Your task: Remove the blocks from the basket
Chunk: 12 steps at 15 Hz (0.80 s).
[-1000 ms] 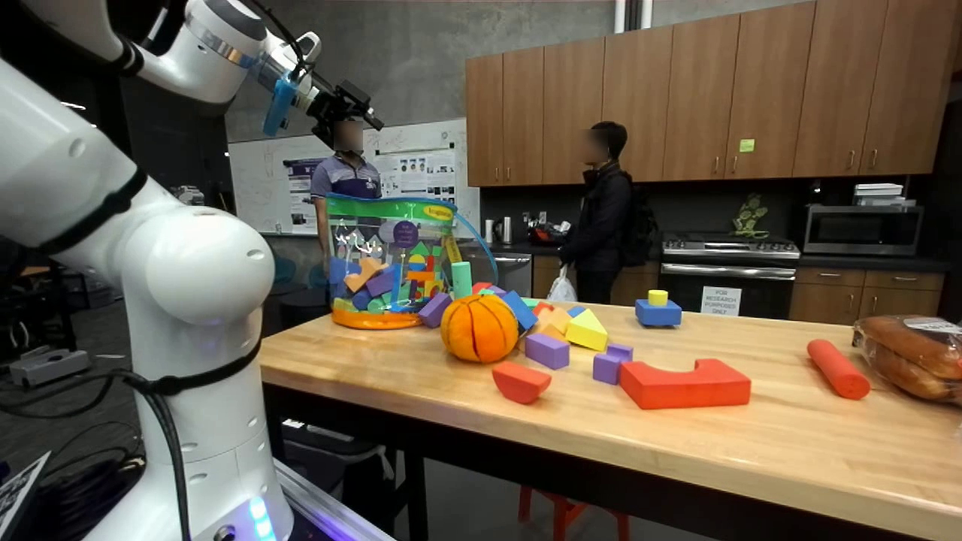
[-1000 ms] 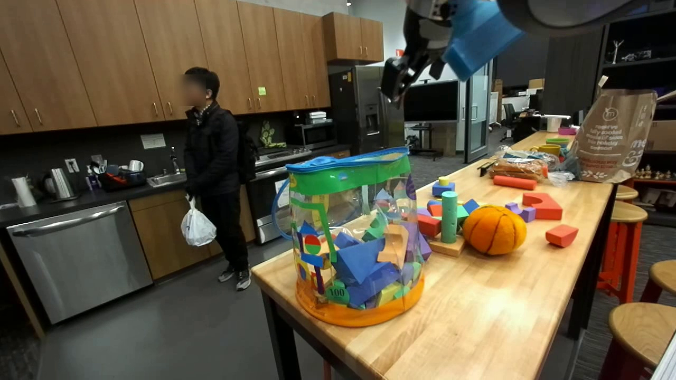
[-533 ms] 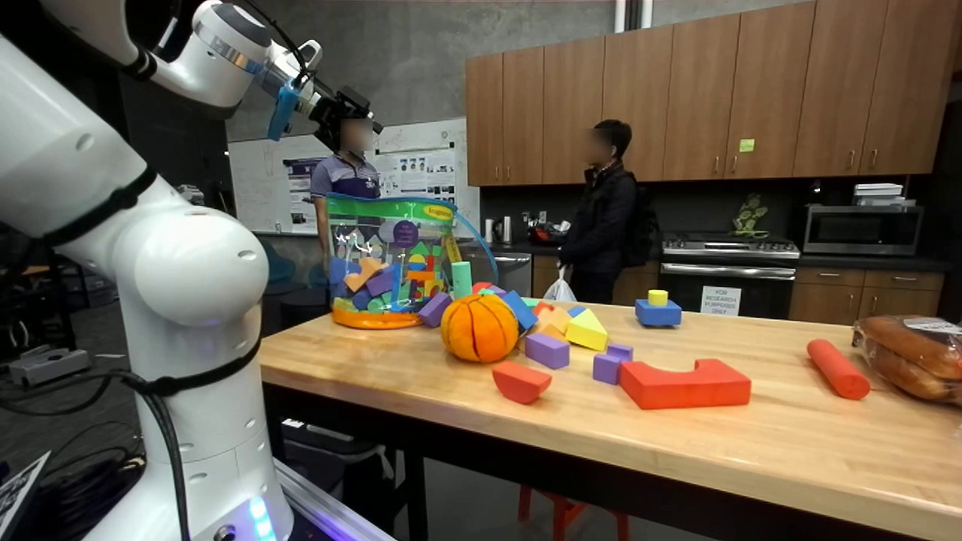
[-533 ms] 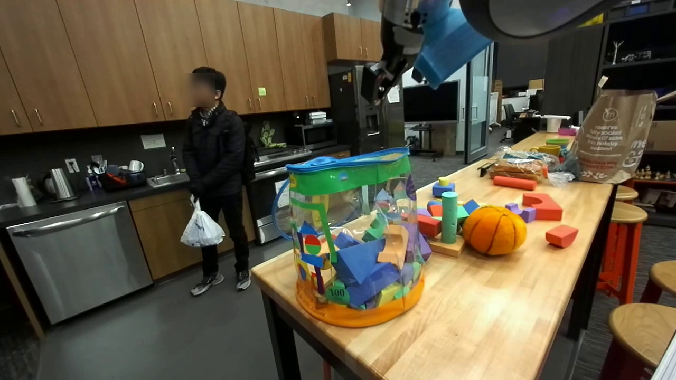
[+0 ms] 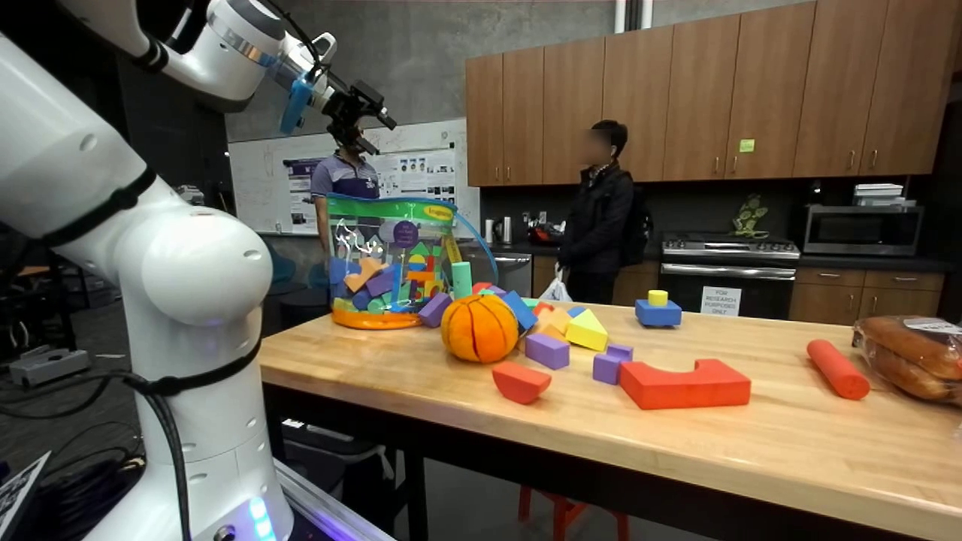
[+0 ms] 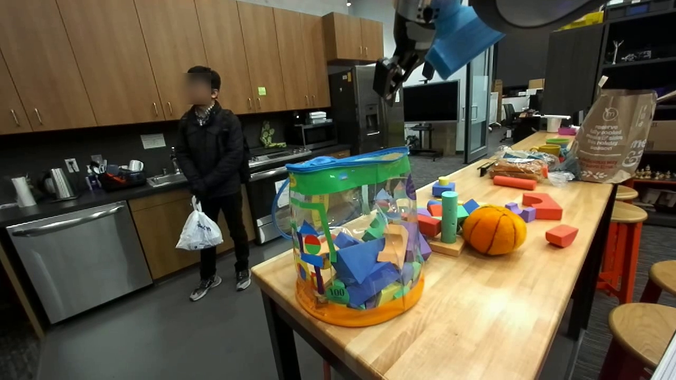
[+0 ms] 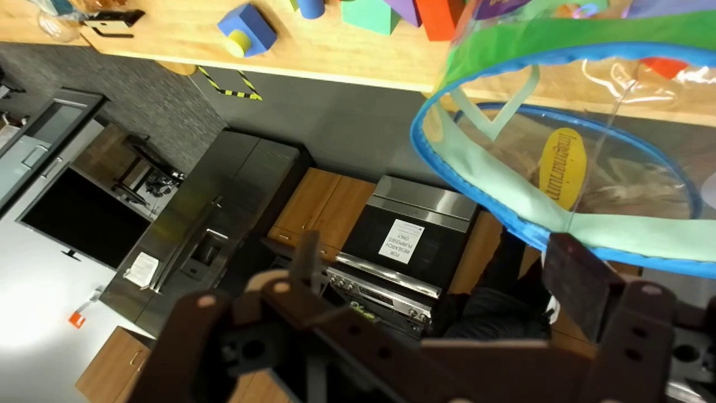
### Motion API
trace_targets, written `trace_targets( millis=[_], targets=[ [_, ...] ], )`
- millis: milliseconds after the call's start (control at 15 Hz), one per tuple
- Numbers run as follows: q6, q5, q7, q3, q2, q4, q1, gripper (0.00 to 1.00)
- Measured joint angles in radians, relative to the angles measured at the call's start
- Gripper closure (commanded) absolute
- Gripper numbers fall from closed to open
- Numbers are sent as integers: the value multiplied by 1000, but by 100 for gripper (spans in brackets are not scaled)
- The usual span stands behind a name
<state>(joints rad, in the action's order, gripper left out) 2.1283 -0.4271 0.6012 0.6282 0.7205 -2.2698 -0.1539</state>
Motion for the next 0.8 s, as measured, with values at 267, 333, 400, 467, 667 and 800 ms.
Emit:
trace_targets(
  millis=[267,333,400,467,667,800],
  targets=[
    [100,-79,-19,-70,-51,36,-7,0],
    [133,-89,-24,-78,-72,47,-7,0],
    [167,-94,-30,-81,-95,57,-5,0],
    [200,-95,-36,-81,-121,63,1,0],
    [275,-99,-51,-67,-214,73,34,0],
    [295,-130,-52,-41,-283,80,45,0]
  ],
)
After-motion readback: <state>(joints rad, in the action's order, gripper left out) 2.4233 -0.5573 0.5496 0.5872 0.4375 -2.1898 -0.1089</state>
